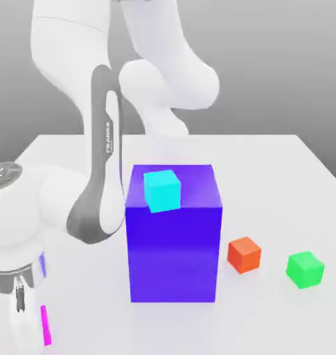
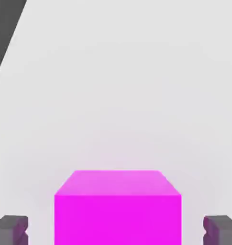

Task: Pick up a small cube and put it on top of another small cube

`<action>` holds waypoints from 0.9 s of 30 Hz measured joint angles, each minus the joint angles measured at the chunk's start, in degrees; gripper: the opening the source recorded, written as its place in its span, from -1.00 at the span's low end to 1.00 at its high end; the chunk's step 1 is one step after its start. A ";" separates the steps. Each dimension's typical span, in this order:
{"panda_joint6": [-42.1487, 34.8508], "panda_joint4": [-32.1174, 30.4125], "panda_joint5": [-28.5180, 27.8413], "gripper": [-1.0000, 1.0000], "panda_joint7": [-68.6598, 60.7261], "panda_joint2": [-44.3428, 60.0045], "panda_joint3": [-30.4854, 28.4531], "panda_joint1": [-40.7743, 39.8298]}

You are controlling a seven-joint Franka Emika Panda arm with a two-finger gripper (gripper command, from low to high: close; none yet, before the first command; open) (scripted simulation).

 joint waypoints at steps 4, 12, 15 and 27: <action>0.15 0.03 0.00 -1.00 0.03 0.17 0.04 -0.06; -5.94 -2.63 -1.02 -1.00 5.37 -12.79 2.56 5.08; -5.42 -4.40 -1.54 -1.00 11.08 -16.46 5.85 10.12; -4.74 -12.77 -7.15 -1.00 44.59 -30.09 22.66 40.75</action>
